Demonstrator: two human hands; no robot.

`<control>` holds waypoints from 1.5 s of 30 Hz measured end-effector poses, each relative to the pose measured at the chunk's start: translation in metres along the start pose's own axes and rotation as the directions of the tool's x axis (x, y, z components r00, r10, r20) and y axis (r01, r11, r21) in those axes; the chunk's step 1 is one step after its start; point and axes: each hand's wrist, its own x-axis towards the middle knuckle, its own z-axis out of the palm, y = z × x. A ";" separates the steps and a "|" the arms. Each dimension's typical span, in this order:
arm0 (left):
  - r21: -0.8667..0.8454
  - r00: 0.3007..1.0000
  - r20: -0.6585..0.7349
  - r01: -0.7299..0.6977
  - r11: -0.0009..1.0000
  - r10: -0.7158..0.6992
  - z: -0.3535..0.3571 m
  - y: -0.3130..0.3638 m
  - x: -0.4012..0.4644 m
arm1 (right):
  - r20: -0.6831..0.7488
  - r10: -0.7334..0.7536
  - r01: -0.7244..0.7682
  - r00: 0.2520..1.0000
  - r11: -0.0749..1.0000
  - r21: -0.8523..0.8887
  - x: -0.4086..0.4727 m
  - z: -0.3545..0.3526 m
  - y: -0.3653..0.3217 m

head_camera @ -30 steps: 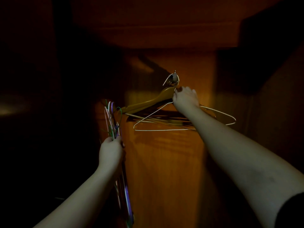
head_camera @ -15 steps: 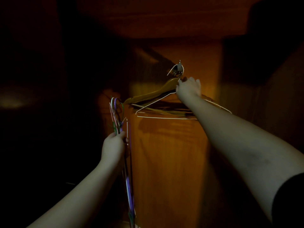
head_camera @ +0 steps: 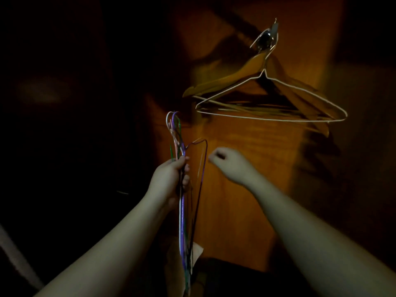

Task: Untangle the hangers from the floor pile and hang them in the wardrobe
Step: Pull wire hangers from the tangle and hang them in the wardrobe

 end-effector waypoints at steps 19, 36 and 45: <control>0.108 0.985 0.168 0.030 0.994 -0.048 -0.001 -0.041 -0.017 | -0.023 0.254 -0.222 0.967 0.882 0.416 -0.042 0.044 -0.010; 0.226 0.988 0.110 0.084 0.971 -0.111 0.005 -0.061 -0.009 | 0.135 0.426 -0.387 0.894 0.588 0.710 -0.062 0.016 0.021; 0.344 0.990 0.131 -0.003 0.939 -0.045 -0.006 -0.068 -0.004 | 0.041 0.479 -0.353 0.877 0.583 0.732 -0.088 -0.018 0.051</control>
